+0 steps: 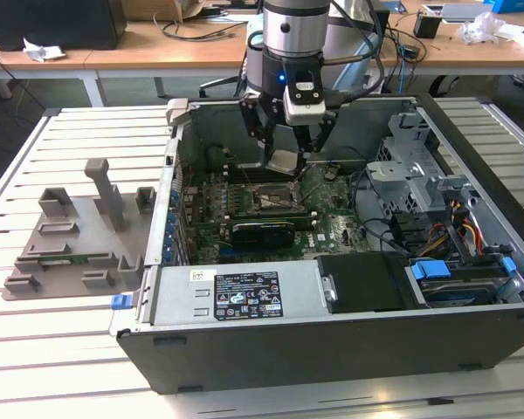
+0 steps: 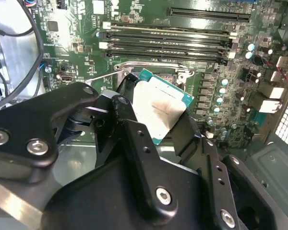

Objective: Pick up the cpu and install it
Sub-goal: 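Place the cpu into insertion slot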

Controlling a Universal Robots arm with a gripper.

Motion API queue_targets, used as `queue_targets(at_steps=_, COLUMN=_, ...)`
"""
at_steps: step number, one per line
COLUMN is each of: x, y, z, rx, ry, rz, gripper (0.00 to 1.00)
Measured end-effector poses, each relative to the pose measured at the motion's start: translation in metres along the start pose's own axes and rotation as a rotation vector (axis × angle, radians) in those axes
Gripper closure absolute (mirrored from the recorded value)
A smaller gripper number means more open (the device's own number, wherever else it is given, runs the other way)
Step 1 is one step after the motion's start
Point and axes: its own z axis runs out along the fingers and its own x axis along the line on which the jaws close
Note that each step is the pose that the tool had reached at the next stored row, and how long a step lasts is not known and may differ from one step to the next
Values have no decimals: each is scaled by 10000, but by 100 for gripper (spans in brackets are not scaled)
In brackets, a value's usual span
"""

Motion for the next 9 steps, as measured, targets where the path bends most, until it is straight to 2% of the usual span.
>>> queue_targets(at_steps=9, x=0, y=0, z=0, rx=11, ry=35, rz=910, gripper=45)
